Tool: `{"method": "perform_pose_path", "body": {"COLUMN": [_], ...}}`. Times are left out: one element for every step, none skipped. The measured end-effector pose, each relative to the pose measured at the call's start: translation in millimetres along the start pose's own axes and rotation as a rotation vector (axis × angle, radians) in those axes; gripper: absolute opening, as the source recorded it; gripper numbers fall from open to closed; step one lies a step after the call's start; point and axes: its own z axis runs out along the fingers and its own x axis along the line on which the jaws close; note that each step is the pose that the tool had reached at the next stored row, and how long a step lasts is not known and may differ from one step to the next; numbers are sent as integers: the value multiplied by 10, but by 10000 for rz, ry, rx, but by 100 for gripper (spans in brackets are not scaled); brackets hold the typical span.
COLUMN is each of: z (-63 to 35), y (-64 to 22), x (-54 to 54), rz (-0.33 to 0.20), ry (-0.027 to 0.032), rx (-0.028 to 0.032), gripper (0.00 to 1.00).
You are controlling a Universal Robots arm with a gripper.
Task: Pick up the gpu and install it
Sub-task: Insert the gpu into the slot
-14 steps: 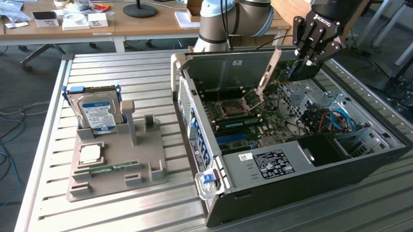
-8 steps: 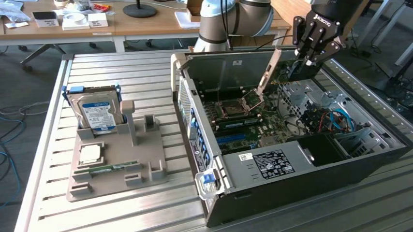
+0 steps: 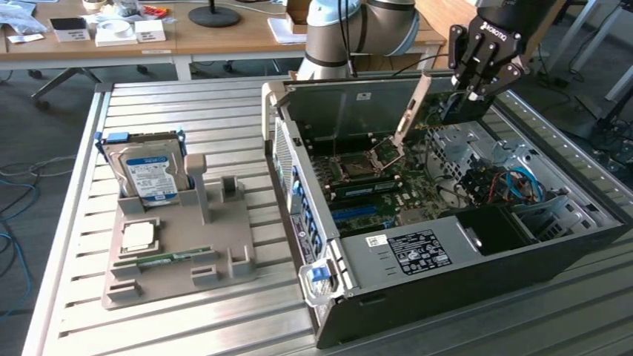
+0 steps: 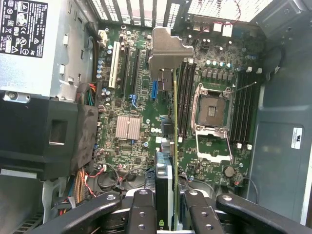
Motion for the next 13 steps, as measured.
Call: {"method": "perform_pose_path", "body": {"z": [2,3,3,4,4,4,4,6,9,8,9,8,9], "y": [1,1,1,1,1,1,1,1,2,1,2,2,1], "x": [0,0,0,0,0,0,0,0,0,0,0,0,0], "rz": [1,0,-1,-2,-2,-1,-1,-1,-3,-3,-3,-3,-4], "ry": [1,2,2,1,1,1,1,-14,-41,-45,-44,-43,-44], "rx": [10,20,21,21,22,22,22,28,41,42,42,42,42], "gripper": [27,27,27,27,27,27,27,27,27,27,27,27,27]}}
